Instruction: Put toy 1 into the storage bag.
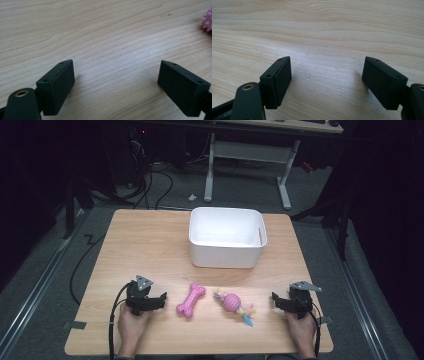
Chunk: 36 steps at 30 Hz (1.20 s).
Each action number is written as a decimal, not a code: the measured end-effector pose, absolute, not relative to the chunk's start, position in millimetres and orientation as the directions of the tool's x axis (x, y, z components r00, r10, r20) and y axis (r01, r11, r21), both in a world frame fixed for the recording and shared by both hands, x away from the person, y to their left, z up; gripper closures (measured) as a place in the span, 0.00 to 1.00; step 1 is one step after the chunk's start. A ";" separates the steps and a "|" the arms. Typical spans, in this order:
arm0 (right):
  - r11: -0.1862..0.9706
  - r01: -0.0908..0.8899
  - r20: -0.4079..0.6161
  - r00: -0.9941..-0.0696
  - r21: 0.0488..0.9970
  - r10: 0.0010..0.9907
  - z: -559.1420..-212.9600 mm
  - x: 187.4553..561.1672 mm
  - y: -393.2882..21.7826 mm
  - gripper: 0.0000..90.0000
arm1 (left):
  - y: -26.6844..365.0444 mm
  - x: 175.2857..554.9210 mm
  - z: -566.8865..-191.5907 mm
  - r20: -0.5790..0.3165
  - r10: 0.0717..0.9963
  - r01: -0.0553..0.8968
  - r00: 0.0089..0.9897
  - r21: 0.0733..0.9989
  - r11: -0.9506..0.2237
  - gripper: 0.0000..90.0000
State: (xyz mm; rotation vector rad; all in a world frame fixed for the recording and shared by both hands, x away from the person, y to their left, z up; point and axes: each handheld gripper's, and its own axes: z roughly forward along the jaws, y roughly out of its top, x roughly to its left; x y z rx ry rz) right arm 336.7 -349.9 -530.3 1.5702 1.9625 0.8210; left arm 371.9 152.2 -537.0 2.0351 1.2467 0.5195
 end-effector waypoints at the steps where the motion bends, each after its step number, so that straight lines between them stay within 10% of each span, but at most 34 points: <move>1: 0.158 0.680 -0.009 -0.217 0.716 0.976 -530.3 336.7 -349.8 0.26 | 152.2 371.9 -537.0 -0.016 0.887 0.613 0.461 0.728 -0.306 0.16; 36: 0.172 0.676 -0.015 -0.233 0.717 0.972 -530.3 335.5 -348.9 0.27 | 153.6 377.3 -535.8 -0.017 0.877 0.606 0.481 0.729 -0.318 0.21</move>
